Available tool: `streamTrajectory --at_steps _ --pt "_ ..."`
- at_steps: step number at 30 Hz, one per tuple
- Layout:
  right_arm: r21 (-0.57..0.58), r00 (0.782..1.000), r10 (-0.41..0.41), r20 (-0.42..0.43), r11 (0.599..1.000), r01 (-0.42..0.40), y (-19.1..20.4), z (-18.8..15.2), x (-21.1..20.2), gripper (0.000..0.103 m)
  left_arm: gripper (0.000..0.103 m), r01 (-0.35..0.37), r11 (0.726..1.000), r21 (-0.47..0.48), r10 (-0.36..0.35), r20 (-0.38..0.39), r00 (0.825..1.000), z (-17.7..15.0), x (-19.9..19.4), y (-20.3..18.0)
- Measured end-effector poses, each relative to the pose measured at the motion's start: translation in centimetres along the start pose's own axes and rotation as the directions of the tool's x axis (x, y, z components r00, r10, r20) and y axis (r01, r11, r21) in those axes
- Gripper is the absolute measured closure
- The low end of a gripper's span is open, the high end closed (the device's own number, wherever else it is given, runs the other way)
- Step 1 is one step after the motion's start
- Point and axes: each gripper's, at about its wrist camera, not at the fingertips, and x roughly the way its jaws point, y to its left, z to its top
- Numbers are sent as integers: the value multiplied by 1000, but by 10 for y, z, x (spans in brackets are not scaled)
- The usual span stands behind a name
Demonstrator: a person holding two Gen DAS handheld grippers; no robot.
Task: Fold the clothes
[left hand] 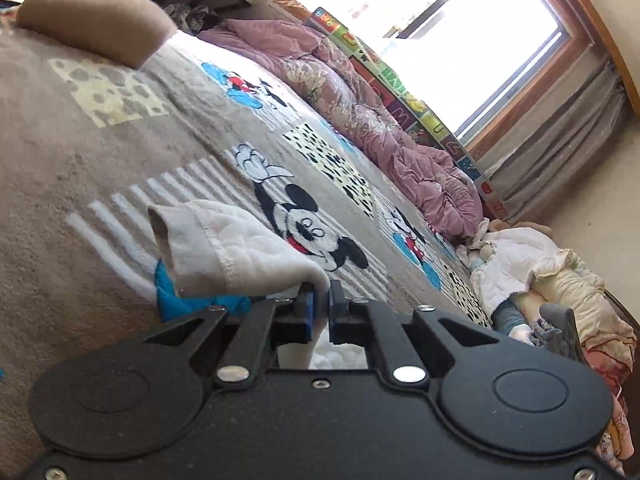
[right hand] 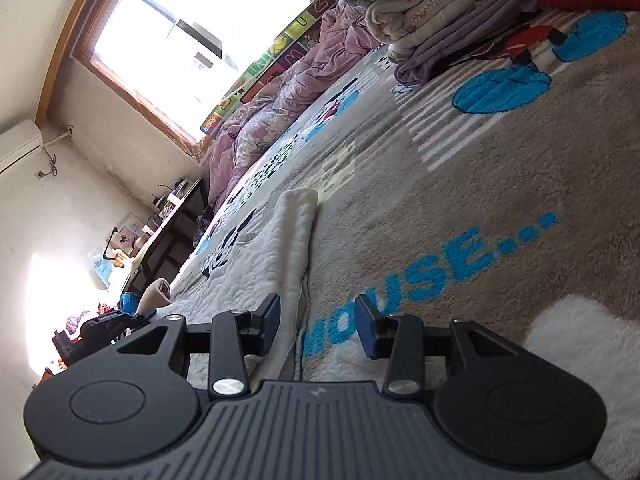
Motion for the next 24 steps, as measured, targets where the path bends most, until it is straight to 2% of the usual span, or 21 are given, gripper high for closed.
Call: streamTrajectory --at_steps 3,5,8,11,13,15,19,21,22,23,24 --pt "-10 997 80 -5 997 -80 6 21 19 60 100 25 989 145 -28 14 1000 -6 -6 -46" --pt "1 993 116 -9 993 -116 7 33 37 60 100 39 973 229 -41 6 999 -14 -3 -77" --pt "50 983 184 -20 982 -182 -2 40 58 60 100 30 921 388 -25 -18 1000 -36 7 -126" --pt "135 970 241 -20 962 -237 -21 40 69 60 100 45 876 479 -18 -61 998 -58 24 -163" --pt "214 970 242 0 948 -237 -37 37 67 60 100 50 830 555 -3 -85 996 -78 39 -189" --pt "280 970 243 30 929 -241 -48 38 65 60 100 62 799 598 11 -117 993 -96 53 -208" --pt "305 970 235 60 921 -242 -55 44 65 60 100 49 723 689 94 -168 981 -141 91 -235" --pt "317 971 232 60 918 -239 -58 43 68 60 91 71 683 727 132 -219 967 -162 112 -239" --pt "318 972 228 58 919 -234 -58 42 69 61 74 91 673 734 145 -251 957 -170 117 -239" --pt "314 973 225 54 921 -231 -60 41 69 61 72 101 673 732 143 -263 954 -172 115 -238" --pt "310 973 223 51 923 -228 -61 40 69 61 72 113 692 713 121 -269 955 -168 106 -235"
